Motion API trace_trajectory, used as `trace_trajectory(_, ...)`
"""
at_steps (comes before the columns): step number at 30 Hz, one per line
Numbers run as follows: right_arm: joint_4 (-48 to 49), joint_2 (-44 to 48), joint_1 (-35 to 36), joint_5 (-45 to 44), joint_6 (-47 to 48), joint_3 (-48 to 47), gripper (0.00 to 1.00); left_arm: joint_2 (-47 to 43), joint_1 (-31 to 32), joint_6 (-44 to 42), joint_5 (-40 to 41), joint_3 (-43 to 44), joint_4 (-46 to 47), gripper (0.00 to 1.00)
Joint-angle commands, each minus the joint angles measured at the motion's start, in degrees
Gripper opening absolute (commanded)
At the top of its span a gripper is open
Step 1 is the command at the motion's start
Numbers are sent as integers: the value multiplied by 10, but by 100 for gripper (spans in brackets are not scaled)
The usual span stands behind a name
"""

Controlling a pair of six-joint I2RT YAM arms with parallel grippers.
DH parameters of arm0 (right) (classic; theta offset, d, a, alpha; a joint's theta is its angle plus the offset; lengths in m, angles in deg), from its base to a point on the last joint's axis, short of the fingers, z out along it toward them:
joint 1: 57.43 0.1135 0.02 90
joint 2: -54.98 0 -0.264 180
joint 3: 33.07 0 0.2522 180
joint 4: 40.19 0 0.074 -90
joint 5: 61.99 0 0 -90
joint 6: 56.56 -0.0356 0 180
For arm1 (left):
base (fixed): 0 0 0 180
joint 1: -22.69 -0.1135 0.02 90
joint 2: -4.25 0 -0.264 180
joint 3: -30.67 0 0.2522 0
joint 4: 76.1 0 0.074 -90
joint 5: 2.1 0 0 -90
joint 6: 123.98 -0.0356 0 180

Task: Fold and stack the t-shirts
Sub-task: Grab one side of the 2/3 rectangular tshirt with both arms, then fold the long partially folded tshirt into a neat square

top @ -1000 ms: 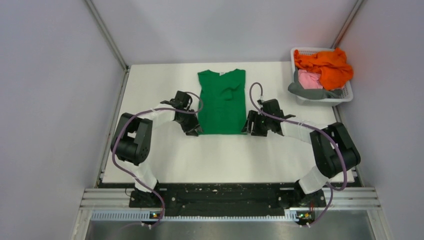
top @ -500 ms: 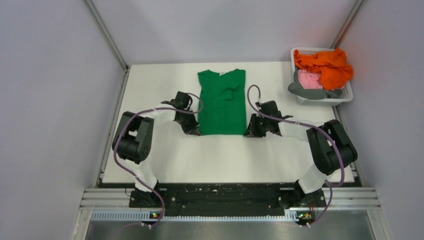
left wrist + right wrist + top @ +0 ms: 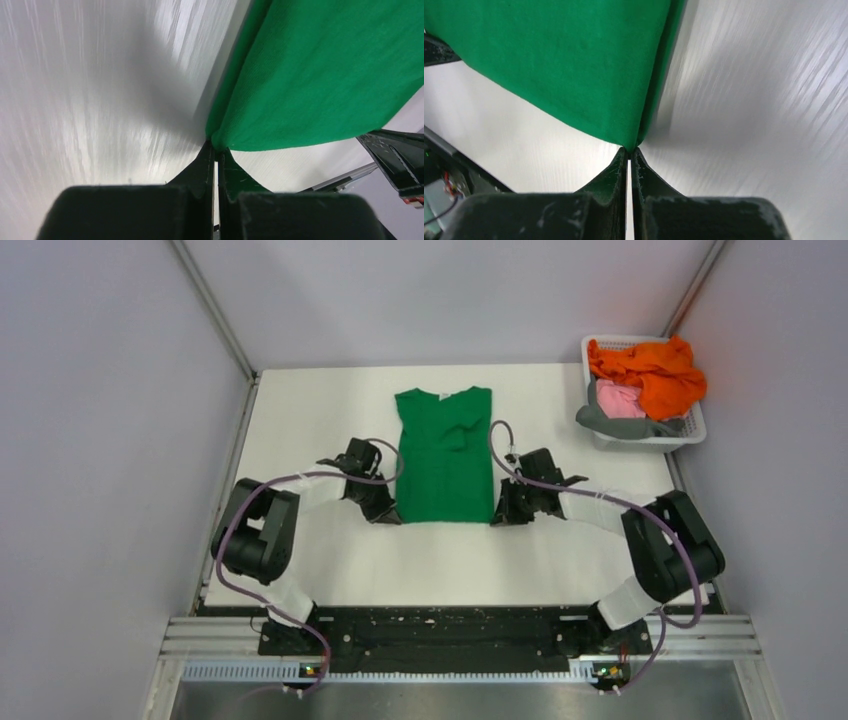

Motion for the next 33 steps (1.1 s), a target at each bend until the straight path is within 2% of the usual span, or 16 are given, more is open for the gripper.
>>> trace_trajectory(1,-121,100,31,23,46,22,0,-85,27,17,-15,-66,-35,0)
trace_trajectory(4,-196,173,63,38,39,39,0,-158,41,22,-7,-86,-107,0)
trace_trajectory(8,-227,255,74,105,-4,40,0,-255,49,30,-11,-84,-180,0)
trace_trajectory(11,-235,275,74,116,-16,10,0,-300,49,34,-18,-52,-205,0)
trace_trajectory(14,-224,261,63,104,-7,-34,0,-306,48,25,-1,-11,-185,0)
trace_trajectory(20,-152,214,-3,66,22,-105,0,-219,32,-16,59,127,-172,0)
trace_trajectory(24,-113,171,-21,49,39,-141,0,-143,21,-37,89,230,-169,0)
trace_trajectory(33,-74,100,-63,-4,58,-216,0,19,-10,-70,93,384,-166,0)
